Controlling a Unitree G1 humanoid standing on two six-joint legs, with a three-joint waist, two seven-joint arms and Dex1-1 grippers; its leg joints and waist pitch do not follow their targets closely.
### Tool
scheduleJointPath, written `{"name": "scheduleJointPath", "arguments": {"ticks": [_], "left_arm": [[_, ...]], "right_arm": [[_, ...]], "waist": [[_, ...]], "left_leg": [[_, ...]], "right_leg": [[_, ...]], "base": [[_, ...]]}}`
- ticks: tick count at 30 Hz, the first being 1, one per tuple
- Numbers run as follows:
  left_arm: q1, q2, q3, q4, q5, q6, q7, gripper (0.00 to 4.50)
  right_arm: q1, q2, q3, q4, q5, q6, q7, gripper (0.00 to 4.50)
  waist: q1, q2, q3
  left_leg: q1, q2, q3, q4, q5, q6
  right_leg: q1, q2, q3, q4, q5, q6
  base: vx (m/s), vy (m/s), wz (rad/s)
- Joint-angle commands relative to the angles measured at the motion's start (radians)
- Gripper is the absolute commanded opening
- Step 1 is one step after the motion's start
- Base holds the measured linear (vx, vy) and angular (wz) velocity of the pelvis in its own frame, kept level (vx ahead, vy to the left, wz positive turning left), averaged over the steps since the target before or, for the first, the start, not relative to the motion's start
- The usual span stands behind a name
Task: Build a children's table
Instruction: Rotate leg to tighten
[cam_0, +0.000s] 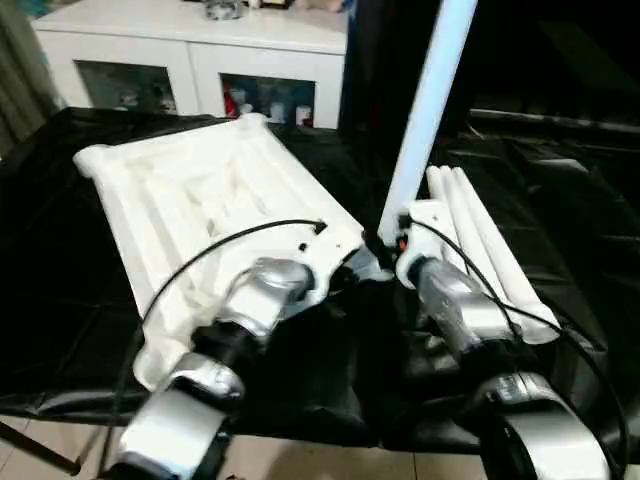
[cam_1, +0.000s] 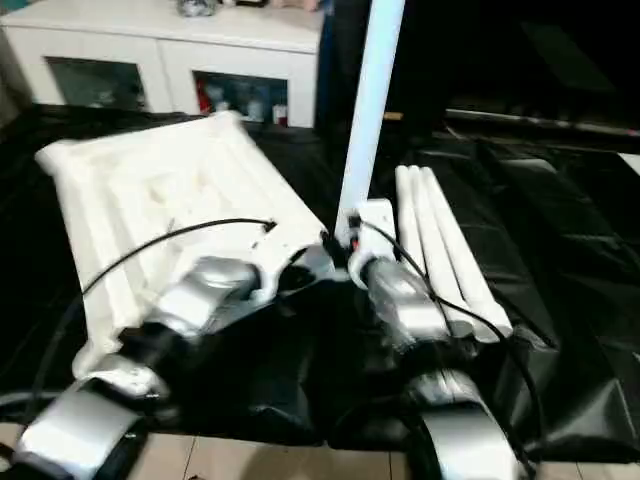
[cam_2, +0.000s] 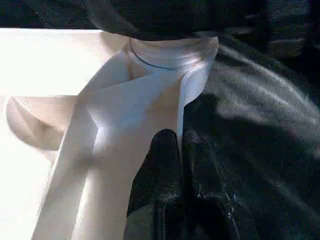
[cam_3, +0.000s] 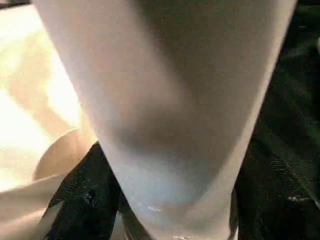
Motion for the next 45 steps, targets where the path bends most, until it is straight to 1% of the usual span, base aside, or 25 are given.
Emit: {"name": "scheduleJointPath", "arguments": {"ticks": [1, 2, 3, 6, 9, 11, 12, 13, 14, 15, 16, 18, 19, 20, 21, 23, 24, 26, 28, 30, 31, 33, 37, 40, 45], "left_arm": [[-0.025, -0.012, 0.003, 0.018, 0.016, -0.002, 0.056, 0.0], [-0.026, -0.008, 0.0, 0.02, 0.021, -0.008, 0.059, 0.0], [-0.025, -0.001, -0.001, 0.02, 0.024, -0.013, 0.057, 0.0], [-0.025, 0.012, -0.005, 0.02, 0.029, -0.023, 0.051, 0.0], [-0.025, 0.012, -0.005, 0.02, 0.029, -0.023, 0.051, 0.0], [-0.025, 0.012, -0.005, 0.02, 0.029, -0.023, 0.051, 0.0], [-0.025, 0.019, -0.007, 0.02, 0.033, -0.029, 0.048, 0.0], [-0.008, 0.069, -0.008, 0.004, 0.022, -0.068, -0.028, 0.0], [0.005, 0.104, -0.008, -0.008, 0.012, -0.096, -0.084, 0.0], [0.014, 0.131, -0.007, -0.015, 0.004, -0.112, -0.127, 0.0], [0.019, 0.146, -0.007, -0.019, -0.001, -0.12, -0.151, 0.0], [0.033, 0.174, -0.013, -0.034, -0.015, -0.162, -0.224, 0.0], [0.046, 0.197, -0.021, -0.055, -0.029, -0.195, -0.295, 0.0], [0.048, 0.2, -0.021, -0.058, -0.031, -0.198, -0.304, 0.0], [0.053, 0.211, -0.024, -0.071, -0.039, -0.199, -0.334, 0.0], [0.061, 0.231, -0.034, -0.087, -0.049, -0.208, -0.381, 0.0], [0.064, 0.247, -0.043, -0.092, -0.051, -0.218, -0.409, 0.0], [0.066, 0.254, -0.046, -0.092, -0.053, -0.225, -0.42, 0.0], [0.072, 0.264, -0.05, -0.098, -0.06, -0.237, -0.449, 0.0], [0.085, 0.27, -0.052, -0.12, -0.069, -0.237, -0.485, 0.0], [0.087, 0.269, -0.052, -0.126, -0.07, -0.236, -0.487, 0.0], [0.091, 0.269, -0.051, -0.132, -0.072, -0.236, -0.492, 0.0], [0.097, 0.269, -0.052, -0.14, -0.073, -0.238, -0.501, 0.0], [0.101, 0.268, -0.053, -0.143, -0.071, -0.241, -0.51, 0.0], [0.105, 0.264, -0.05, -0.152, -0.067, -0.235, -0.51, 0.0]], "right_arm": [[0.021, 0.043, 0.027, 0.064, -0.008, 0.025, 0.014, 2.67], [0.016, 0.044, 0.026, 0.068, -0.006, 0.02, 0.019, 2.67], [0.012, 0.044, 0.027, 0.068, -0.003, 0.012, 0.033, 3.23], [0.008, 0.043, 0.029, 0.064, -0.001, 0.0, 0.064, 3.23], [0.008, 0.043, 0.029, 0.064, -0.001, 0.0, 0.064, 3.23], [0.008, 0.043, 0.029, 0.064, -0.001, 0.0, 0.064, 3.23], [0.006, 0.043, 0.03, 0.063, 0.0, -0.007, 0.082, 3.23], [0.03, -0.009, 0.057, -0.008, 0.016, 0.001, 0.23, 3.23], [0.049, -0.047, 0.076, -0.059, 0.027, 0.01, 0.334, 3.23], [0.064, -0.083, 0.093, -0.1, 0.035, 0.014, 0.416, 3.23], [0.073, -0.103, 0.103, -0.121, 0.039, 0.014, 0.462, 3.23], [0.091, -0.143, 0.124, -0.155, 0.042, 0.005, 0.537, 3.23], [0.105, -0.175, 0.14, -0.181, 0.045, 0.002, 0.594, 3.23], [0.106, -0.179, 0.142, -0.184, 0.045, 0.002, 0.601, 3.23], [0.111, -0.192, 0.148, -0.194, 0.046, 0.0, 0.622, 3.23], [0.118, -0.21, 0.152, -0.207, 0.043, 0.001, 0.666, 3.23], [0.129, -0.229, 0.168, -0.226, 0.037, 0.0, 0.709, 3.23], [0.135, -0.237, 0.178, -0.237, 0.034, 0.0, 0.725, 3.23], [0.147, -0.246, 0.192, -0.254, 0.027, 0.002, 0.749, 3.23], [0.153, -0.241, 0.203, -0.254, 0.018, -0.01, 0.751, 3.23], [0.152, -0.235, 0.203, -0.25, 0.017, -0.014, 0.748, 3.23], [0.152, -0.229, 0.204, -0.25, 0.021, -0.019, 0.755, 3.23], [0.154, -0.216, 0.211, -0.255, 0.02, -0.034, 0.769, 3.23], [0.152, -0.209, 0.219, -0.251, 0.012, -0.045, 0.769, 3.23], [0.145, -0.199, 0.229, -0.221, -0.006, -0.064, 0.763, 3.23]], "waist": [[-0.003, 0.003, -0.046], [-0.002, 0.002, -0.046], [-0.002, 0.002, -0.047], [0.0, -0.001, -0.046], [-0.002, 0.0, -0.048], [-0.001, 0.0, -0.048], [-0.001, 0.0, -0.048], [0.0, -0.006, -0.049], [0.007, -0.005, -0.051], [0.01, -0.008, -0.052], [0.011, -0.008, -0.055], [0.011, -0.009, -0.058], [0.013, -0.006, -0.062], [0.013, -0.008, -0.066], [0.014, -0.008, -0.068], [0.016, -0.006, -0.067], [0.017, -0.005, -0.067], [0.023, -0.004, -0.062], [0.026, -0.003, -0.059], [0.027, -0.004, -0.056], [0.026, -0.004, -0.056], [0.027, -0.004, -0.055], [0.028, -0.005, -0.058], [0.03, -0.009, -0.06], [0.031, -0.009, -0.059]], "left_leg": [[0.016, 0.041, -0.037, -0.084, -0.433, -0.013], [0.014, 0.041, -0.035, -0.085, -0.425, -0.009], [0.012, 0.043, -0.033, -0.086, -0.404, -0.003], [0.009, 0.043, -0.031, -0.086, -0.39, 0.004], [0.002, 0.044, -0.031, -0.087, -0.363, 0.007], [0.007, 0.044, -0.028, -0.085, -0.357, 0.008], [0.006, 0.044, -0.028, -0.086, -0.354, 0.008], [0.006, 0.045, -0.027, -0.086, -0.347, 0.012], [0.004, 0.044, -0.026, -0.084, -0.335, 0.028], [-0.003, 0.045, -0.026, -0.084, -0.301, 0.049], [-0.007, 0.047, -0.025, -0.083, -0.277, 0.056], [-0.007, 0.046, -0.021, -0.078, -0.23, 0.072], [-0.009, 0.045, -0.02, -0.073, -0.185, 0.082], [-0.013, 0.044, -0.019, -0.069, -0.142, 0.096], [-0.015, 0.044, -0.016, -0.065, -0.102, 0.112], [-0.013, 0.045, -0.014, -0.062, -0.086, 0.127], [-0.013, 0.045, -0.013, -0.061, -0.087, 0.13], [-0.011, 0.048, -0.012, -0.062, -0.106, 0.125], [-0.008, 0.05, -0.013, -0.066, -0.149, 0.101], [-0.006, 0.052, -0.015, -0.07, -0.195, 0.065], [-0.006, 0.052, -0.016, -0.071, -0.199, 0.059], [-0.001, 0.053, -0.016, -0.073, -0.219, 0.041], [-0.004, 0.052, -0.016, -0.072, -0.188, 0.044], [-0.007, 0.049, -0.014, -0.068, -0.154, 0.059], [-0.007, 0.049, -0.015, -0.068, -0.16, 0.061]], "right_leg": [[0.014, -0.07, 0.041, -0.1, -0.515, -0.106], [0.014, -0.069, 0.042, -0.099, -0.5, -0.11], [0.017, -0.068, 0.045, -0.092, -0.458, -0.127], [0.017, -0.068, 0.047, -0.088, -0.437, -0.142], [0.023, -0.07, 0.049, -0.083, -0.42, -0.148], [0.02, -0.069, 0.051, -0.082, -0.401, -0.16], [0.021, -0.068, 0.051, -0.081, -0.396, -0.163], [0.022, -0.069, 0.051, -0.08, -0.391, -0.166], [0.028, -0.068, 0.051, -0.078, -0.373, -0.163], [0.035, -0.068, 0.053, -0.073, -0.323, -0.166], [0.038, -0.069, 0.055, -0.066, -0.285, -0.174], [0.038, -0.07, 0.054, -0.059, -0.228, -0.199], [0.041, -0.07, 0.056, -0.051, -0.177, -0.214], [0.045, -0.069, 0.055, -0.041, -0.118, -0.233], [0.044, -0.067, 0.056, -0.032, -0.051, -0.257], [0.04, -0.066, 0.054, -0.028, -0.014, -0.279], [0.039, -0.065, 0.055, -0.027, -0.013, -0.288], [0.037, -0.063, 0.055, -0.029, -0.039, -0.283], [0.035, -0.064, 0.054, -0.036, -0.115, -0.268], [0.033, -0.067, 0.056, -0.043, -0.201, -0.243], [0.032, -0.067, 0.056, -0.046, -0.216, -0.238], [0.027, -0.066, 0.058, -0.048, -0.242, -0.229], [0.03, -0.066, 0.059, -0.04, -0.186, -0.235], [0.033, -0.065, 0.059, -0.034, -0.136, -0.246], [0.033, -0.067, 0.058, -0.038, -0.174, -0.237]], "base": [[0.0, 0.0, 0.0], [0.0, 0.0, 0.0], [0.0, 0.0, 0.0], [0.0, 0.0, 0.0], [0.0, 0.0, 0.0], [0.0, 0.0, 0.0], [0.0, 0.0, 0.0], [0.0, 0.0, 0.0], [0.0, 0.0, 0.0], [0.0, 0.0, 0.0], [0.0, 0.0, 0.0], [0.0, 0.0, 0.0], [0.0, 0.0, 0.0], [0.0, 0.0, 0.0], [0.0, 0.0, 0.0], [0.0, 0.0, 0.0], [0.0, 0.0, 0.0], [0.0, 0.0, 0.0], [0.0, 0.0, 0.0], [0.0, 0.0, 0.0], [0.0, 0.0, 0.0], [0.0, 0.0, 0.0], [0.0, 0.0, 0.0], [0.0, 0.0, 0.0], [0.0, 0.0, 0.0]]}}
